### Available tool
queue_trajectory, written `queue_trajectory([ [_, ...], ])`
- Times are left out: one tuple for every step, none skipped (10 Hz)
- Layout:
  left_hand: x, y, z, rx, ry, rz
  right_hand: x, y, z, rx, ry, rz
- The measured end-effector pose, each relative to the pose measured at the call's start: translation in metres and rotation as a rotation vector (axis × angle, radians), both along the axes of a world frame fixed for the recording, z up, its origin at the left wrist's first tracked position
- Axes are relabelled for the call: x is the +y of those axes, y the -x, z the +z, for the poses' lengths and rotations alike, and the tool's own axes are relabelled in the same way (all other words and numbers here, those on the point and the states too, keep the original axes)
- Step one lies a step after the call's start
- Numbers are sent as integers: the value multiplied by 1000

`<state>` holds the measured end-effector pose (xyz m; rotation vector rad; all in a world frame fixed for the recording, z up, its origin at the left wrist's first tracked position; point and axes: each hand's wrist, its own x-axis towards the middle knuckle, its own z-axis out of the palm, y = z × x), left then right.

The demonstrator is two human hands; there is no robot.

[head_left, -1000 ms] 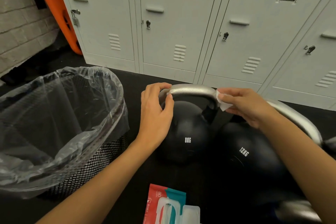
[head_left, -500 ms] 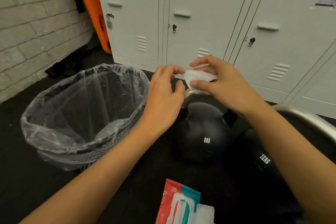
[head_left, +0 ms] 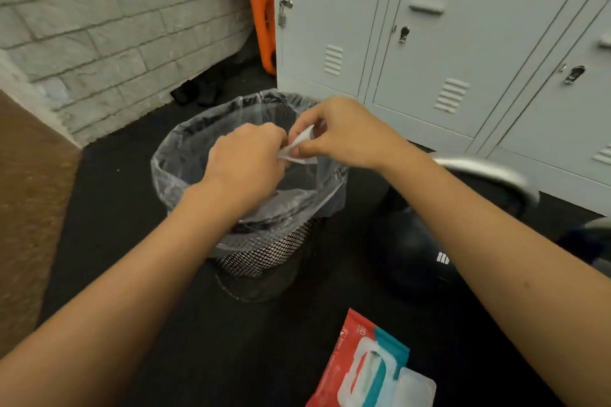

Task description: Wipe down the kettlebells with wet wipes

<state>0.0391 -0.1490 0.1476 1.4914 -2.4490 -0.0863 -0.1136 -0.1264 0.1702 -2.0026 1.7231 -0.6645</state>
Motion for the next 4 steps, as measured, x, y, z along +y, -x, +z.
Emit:
queue_trajectory([
  [-9, -5, -5, -139, -191, 45, -13, -10, -12, 201, -89, 26],
  [-18, -12, -12, -184, -310, 41, -18, -17, -16, 306, -191, 51],
  [-22, -19, -20, -151, -313, 50, -19, -19, -14, 326, -254, 89],
  [-27, -23, -21, -47, -257, 77, -19, -18, -7, 224, -205, 61],
])
